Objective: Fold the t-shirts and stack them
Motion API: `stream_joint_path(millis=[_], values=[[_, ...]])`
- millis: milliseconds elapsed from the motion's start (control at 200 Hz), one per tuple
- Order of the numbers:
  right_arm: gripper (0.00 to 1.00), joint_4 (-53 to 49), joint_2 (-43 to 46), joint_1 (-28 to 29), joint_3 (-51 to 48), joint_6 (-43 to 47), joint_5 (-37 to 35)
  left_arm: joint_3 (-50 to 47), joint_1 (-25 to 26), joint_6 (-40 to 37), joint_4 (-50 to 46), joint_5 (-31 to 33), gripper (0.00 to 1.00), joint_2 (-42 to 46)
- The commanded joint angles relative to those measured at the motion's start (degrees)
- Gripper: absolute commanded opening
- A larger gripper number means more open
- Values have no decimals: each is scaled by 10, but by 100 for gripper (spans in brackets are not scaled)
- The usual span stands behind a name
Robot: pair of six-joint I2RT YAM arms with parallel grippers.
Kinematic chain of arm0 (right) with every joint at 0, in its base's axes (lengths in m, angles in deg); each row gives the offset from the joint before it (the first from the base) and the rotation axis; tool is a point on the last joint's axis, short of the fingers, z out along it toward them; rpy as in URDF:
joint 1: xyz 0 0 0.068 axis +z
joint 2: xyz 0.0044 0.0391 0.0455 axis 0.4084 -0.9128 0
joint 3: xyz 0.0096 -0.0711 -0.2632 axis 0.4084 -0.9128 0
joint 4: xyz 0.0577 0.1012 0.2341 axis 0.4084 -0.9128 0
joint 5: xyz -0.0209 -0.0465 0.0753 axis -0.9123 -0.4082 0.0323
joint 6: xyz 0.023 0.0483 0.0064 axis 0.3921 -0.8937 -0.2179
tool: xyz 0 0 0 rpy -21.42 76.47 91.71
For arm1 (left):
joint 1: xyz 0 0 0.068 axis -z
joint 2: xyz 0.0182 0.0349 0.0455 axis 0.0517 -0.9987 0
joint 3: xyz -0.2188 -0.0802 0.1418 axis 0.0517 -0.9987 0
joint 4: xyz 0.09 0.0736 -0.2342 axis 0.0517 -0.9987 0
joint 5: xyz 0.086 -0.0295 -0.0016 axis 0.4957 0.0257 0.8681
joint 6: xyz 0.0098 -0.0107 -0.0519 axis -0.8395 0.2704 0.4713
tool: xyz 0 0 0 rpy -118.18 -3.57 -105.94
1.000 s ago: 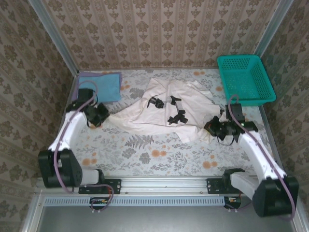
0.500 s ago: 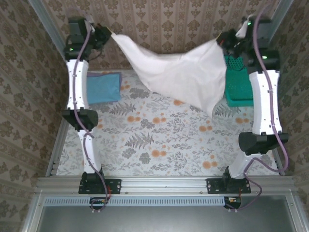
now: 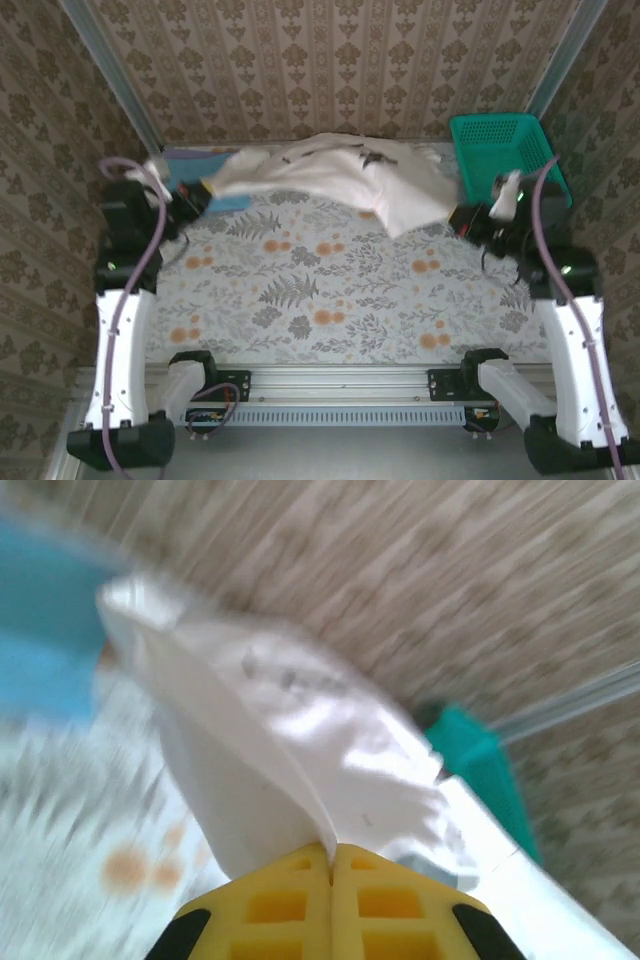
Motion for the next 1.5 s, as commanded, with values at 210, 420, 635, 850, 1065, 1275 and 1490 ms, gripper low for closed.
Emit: stream_joint_path(millis=[210,420,635,850,1065,1275,1490], values=[[20,-68,172,15,-334,-81,65,-169,-5,-39,-209,147,30,158],[42,-65,138,15,-261,-72,-25,-89,-4,-22,-155,216,48,78],[42,58,35,15,-220,-83,-67,12,46,-14,-104,181,50,-157],[42,186,-182,50,-187,-56,-65,114,136,-46,-134,159,46,-391],[43,261,-386,72,-126,-37,-84,131,145,-53,-134,188,43,-530],[45,300,-466,56,-140,-79,-134,64,117,-19,-130,219,43,-533],[47,318,-429,31,-215,-159,-156,22,100,-6,-123,185,45,-523]])
